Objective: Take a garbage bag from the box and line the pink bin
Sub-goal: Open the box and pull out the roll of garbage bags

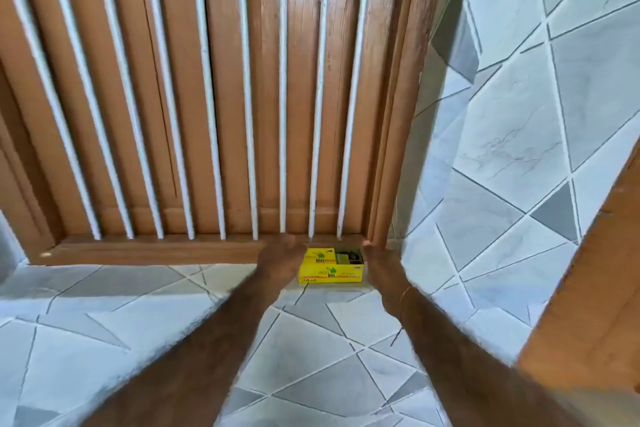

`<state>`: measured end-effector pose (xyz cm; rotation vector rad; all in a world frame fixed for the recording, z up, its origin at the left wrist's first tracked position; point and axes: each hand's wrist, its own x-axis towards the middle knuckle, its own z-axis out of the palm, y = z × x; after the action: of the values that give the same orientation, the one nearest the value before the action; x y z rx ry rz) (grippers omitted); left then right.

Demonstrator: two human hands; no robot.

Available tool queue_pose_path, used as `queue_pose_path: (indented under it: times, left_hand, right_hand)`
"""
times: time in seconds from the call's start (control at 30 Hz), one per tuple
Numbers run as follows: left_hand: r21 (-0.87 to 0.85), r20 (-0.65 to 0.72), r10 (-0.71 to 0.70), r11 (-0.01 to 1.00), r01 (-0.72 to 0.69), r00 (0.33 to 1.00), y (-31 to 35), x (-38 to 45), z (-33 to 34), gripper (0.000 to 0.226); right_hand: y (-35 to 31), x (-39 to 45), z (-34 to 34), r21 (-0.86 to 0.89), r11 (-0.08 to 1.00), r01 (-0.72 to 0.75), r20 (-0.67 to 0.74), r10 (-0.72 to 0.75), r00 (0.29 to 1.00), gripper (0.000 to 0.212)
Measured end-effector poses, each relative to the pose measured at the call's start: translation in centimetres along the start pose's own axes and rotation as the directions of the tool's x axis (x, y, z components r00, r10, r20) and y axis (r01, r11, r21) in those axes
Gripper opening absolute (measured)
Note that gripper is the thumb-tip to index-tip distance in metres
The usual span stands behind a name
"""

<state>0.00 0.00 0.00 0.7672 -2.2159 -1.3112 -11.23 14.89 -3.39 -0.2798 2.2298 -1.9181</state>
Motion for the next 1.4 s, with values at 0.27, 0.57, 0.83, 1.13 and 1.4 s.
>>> queue_pose_path:
  times: [0.27,0.57,0.83,1.13,1.4]
  left_hand:
    - [0.051,0.073,0.113,0.992,-0.117,0.991,-2.9,2.9,3.6,0.031]
    - [-0.427,0.081,0.157,0.898,-0.108,0.984,-1.6,-0.8,-1.1,0.070]
    - [-0.726,0.123,0.070,0.686,0.041,0.990,0.3,-5.8,-0.5,0.100]
    - [-0.761,0.162,0.076,0.645,0.075,0.984,0.2,-8.8,-1.9,0.101]
    - [-0.833,0.153,-0.029,0.534,0.145,0.988,0.2,-8.0,-3.7,0.072]
  right_hand:
    - [0.6,2.5,1.9,0.036,0.992,-0.124,-0.013,0.125,0.992,0.021]
    - [-2.0,-1.8,-4.2,0.208,0.978,-0.004,0.461,-0.094,0.882,0.027]
    - [-2.0,-3.4,-7.7,0.144,0.957,0.251,0.508,-0.289,0.812,0.037]
    - [-1.2,-5.8,-7.4,0.118,0.942,0.314,0.464,-0.332,0.821,0.045]
    - [-3.7,-8.3,-4.9,-0.092,0.832,0.546,0.163,-0.529,0.833,0.037]
